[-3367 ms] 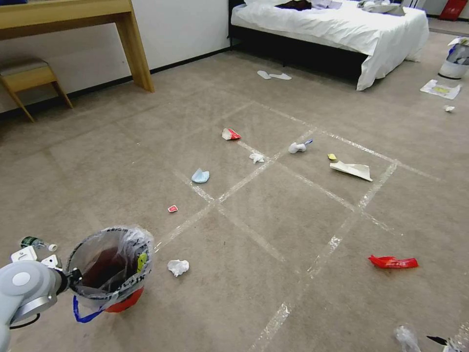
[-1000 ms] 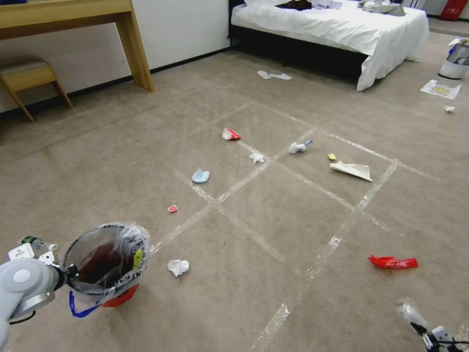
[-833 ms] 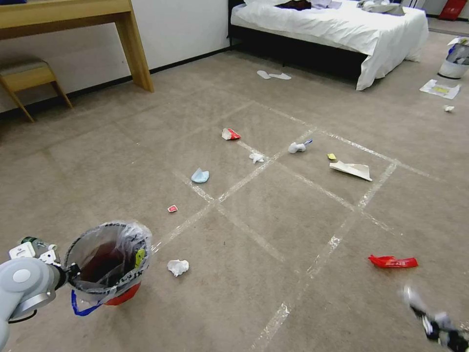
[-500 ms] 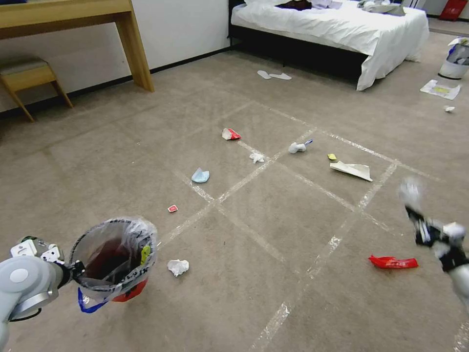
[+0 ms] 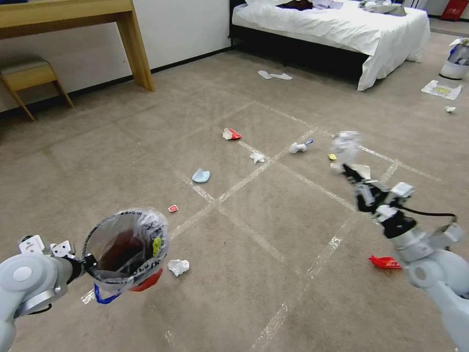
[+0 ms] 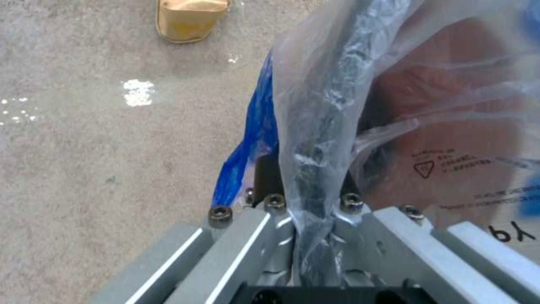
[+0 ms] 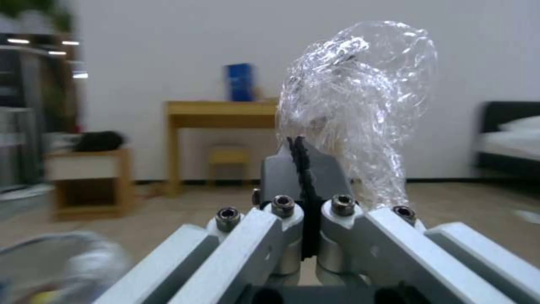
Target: Pick up the trash bin and place the garbage on the floor into it.
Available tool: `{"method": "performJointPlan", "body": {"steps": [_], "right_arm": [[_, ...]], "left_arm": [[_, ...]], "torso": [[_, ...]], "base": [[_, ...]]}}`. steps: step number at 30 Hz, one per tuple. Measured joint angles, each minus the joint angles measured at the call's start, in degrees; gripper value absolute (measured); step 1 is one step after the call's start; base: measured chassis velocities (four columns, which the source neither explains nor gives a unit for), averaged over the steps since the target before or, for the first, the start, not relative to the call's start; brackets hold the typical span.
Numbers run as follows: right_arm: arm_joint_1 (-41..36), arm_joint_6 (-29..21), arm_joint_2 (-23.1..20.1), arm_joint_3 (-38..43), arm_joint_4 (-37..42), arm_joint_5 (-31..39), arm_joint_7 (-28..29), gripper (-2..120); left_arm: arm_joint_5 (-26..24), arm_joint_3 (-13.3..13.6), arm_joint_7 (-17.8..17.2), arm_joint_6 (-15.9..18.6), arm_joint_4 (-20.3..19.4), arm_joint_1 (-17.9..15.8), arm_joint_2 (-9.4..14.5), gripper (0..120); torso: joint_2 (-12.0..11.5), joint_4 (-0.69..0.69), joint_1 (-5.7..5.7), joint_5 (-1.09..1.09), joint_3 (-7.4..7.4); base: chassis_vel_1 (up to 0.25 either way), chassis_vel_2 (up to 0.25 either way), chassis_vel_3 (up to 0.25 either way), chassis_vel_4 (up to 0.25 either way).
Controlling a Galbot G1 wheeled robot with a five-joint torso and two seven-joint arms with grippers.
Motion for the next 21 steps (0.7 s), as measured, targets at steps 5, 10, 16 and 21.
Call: {"method": "performJointPlan", "body": {"steps": [5,10,16,21], "right_arm": [[6.7,0.2,-0.7,-10.5,-1.2,-1.0,-3.9,0],[11.8,0.5,2.0,-19.3,-2.6,-2.6,-4.7,0],[19.1,0.3,5.4,-31.7,-4.3,-3.9,-4.9,0],[27.7,-0.3,7.0,-42.4,-5.4,-2.2,-5.6,0]], "left_arm": [[0.0,1.2,0.3,0.2,0.7,-1.2,0.3,1],[0.3,2.8,1.2,0.4,1.4,-2.0,0.5,1],[0.3,4.4,0.6,0.6,2.3,-2.2,0.3,1],[0.5,5.5,0.2,0.6,2.9,-2.5,-0.4,1]], "torso": [[0.0,0.0,0.0,-0.01,0.0],[0.0,0.01,0.0,0.0,0.0],[0.0,0.01,0.0,0.0,0.01],[0.0,-0.01,0.0,-0.01,0.0]], "base": [[0.0,0.0,0.0,0.0],[0.0,0.0,0.0,0.0],[0.0,0.0,0.0,0.0],[0.0,0.0,0.0,0.0]]}}
